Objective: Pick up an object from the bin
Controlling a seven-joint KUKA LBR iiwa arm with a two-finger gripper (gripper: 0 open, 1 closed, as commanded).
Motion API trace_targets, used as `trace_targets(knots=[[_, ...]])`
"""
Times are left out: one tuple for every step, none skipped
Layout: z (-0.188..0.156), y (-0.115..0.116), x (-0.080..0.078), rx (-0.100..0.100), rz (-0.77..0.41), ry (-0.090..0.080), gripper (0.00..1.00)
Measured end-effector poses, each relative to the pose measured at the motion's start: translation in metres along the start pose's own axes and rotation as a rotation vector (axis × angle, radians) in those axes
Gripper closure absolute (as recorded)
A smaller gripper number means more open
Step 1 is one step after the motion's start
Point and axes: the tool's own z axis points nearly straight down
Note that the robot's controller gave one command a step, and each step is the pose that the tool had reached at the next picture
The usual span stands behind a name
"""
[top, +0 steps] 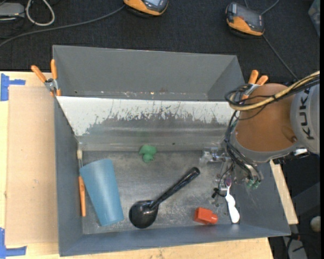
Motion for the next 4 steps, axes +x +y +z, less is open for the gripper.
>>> trace_targets(knots=[[-0.004, 0.0, -0.002, 0.001, -0.003, -0.007, 0.0], [0.089, 0.077, -0.007, -0.003, -0.524, 0.0, 0.0], [0.028, 0.062, -0.001, 0.003, -0.552, -0.01, 0.0], [0.08, 0.074, -0.003, -0.005, -0.526, 0.006, 0.0]])
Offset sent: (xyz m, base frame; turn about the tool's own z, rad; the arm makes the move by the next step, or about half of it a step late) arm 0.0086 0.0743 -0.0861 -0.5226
